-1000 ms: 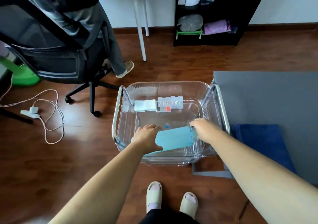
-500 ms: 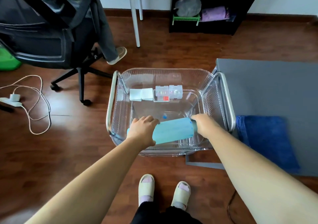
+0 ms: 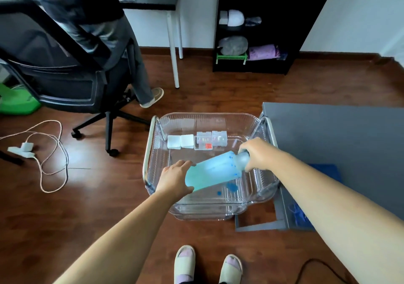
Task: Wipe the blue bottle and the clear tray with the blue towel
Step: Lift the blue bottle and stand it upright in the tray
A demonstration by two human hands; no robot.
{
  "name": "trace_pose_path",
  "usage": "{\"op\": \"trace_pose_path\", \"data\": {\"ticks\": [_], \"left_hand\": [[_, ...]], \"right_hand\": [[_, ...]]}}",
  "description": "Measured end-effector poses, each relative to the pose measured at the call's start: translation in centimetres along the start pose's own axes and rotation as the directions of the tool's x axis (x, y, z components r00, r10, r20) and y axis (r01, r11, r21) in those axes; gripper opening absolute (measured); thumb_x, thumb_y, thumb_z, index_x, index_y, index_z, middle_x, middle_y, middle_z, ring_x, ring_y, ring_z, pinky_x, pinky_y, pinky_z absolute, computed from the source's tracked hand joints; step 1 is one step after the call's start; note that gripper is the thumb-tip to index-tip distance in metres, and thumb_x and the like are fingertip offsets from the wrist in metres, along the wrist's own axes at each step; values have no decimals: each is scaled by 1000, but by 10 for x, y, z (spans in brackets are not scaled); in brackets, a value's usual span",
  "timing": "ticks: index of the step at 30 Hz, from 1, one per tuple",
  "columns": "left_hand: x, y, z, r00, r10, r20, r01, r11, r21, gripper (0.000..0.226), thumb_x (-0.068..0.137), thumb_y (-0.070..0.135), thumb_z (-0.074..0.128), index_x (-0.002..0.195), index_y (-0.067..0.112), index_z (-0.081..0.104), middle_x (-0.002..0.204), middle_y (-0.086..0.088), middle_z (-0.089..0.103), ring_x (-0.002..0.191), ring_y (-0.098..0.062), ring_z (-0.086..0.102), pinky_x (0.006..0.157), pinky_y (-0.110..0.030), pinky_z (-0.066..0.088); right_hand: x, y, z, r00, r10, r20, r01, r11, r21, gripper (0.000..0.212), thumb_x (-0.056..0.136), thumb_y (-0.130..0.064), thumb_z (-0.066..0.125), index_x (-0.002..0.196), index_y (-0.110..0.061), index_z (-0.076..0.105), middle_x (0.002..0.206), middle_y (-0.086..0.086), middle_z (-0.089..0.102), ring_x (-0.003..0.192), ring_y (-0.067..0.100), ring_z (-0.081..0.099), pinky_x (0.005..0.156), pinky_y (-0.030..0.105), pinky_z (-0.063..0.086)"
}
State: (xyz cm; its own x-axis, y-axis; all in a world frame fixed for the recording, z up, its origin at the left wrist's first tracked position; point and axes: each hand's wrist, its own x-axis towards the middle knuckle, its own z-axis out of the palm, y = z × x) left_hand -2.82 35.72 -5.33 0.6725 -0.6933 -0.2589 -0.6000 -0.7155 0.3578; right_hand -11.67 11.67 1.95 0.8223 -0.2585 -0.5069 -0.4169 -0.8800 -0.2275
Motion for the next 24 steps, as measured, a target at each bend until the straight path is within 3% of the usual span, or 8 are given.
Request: {"op": "trace_pose_path", "data": {"ticks": [5, 9, 15, 20, 24], "left_hand": [[-2, 17, -24, 997, 3, -73, -19, 975, -220, 86, 61, 46, 81, 135, 25, 42, 132, 5, 52, 118, -18, 51, 99, -38, 44], [-2, 35, -42, 989, 29, -143, -72, 949, -308, 81, 56, 48, 83, 127, 30, 47, 123, 9, 57, 110, -12, 55, 93, -32, 48], [-4, 41, -53, 981, -59, -185, -25, 907, -421, 74, 56, 40, 86, 120, 29, 50, 116, 12, 60, 99, -7, 55, 79, -23, 43], [-8, 42, -51, 983, -88, -163, -21, 823, -568, 67, 60, 26, 87, 117, 29, 51, 114, 12, 61, 102, -4, 57, 81, -21, 45], [-7, 45, -51, 990, -54, -128, -31, 814, -580, 66, 61, 25, 87, 113, 33, 46, 113, 12, 59, 100, -3, 56, 77, -16, 43]], "right_hand": [[-19, -32, -36, 995, -76, -63, 78, 996, 35, 48, 61, -19, 87, 105, -15, 67, 98, 0, 56, 88, 22, 59, 69, 30, 48], [-25, -57, -52, 984, -148, -98, 146, 989, -22, 44, 61, -25, 85, 100, -13, 68, 90, 0, 57, 84, 23, 58, 66, 32, 46], [-30, -79, -72, 979, -169, -114, 166, 986, -34, 36, 59, -22, 83, 91, -16, 67, 79, 1, 65, 58, 20, 63, 41, 20, 38], [-28, -99, -73, 973, -210, -97, 203, 976, -72, 32, 58, -23, 84, 80, -16, 61, 84, 6, 65, 68, 23, 64, 47, 25, 42], [-29, -96, -72, 981, -185, -50, 183, 982, -51, 41, 59, -23, 85, 90, -13, 60, 94, 7, 64, 77, 27, 66, 61, 35, 56]]}}
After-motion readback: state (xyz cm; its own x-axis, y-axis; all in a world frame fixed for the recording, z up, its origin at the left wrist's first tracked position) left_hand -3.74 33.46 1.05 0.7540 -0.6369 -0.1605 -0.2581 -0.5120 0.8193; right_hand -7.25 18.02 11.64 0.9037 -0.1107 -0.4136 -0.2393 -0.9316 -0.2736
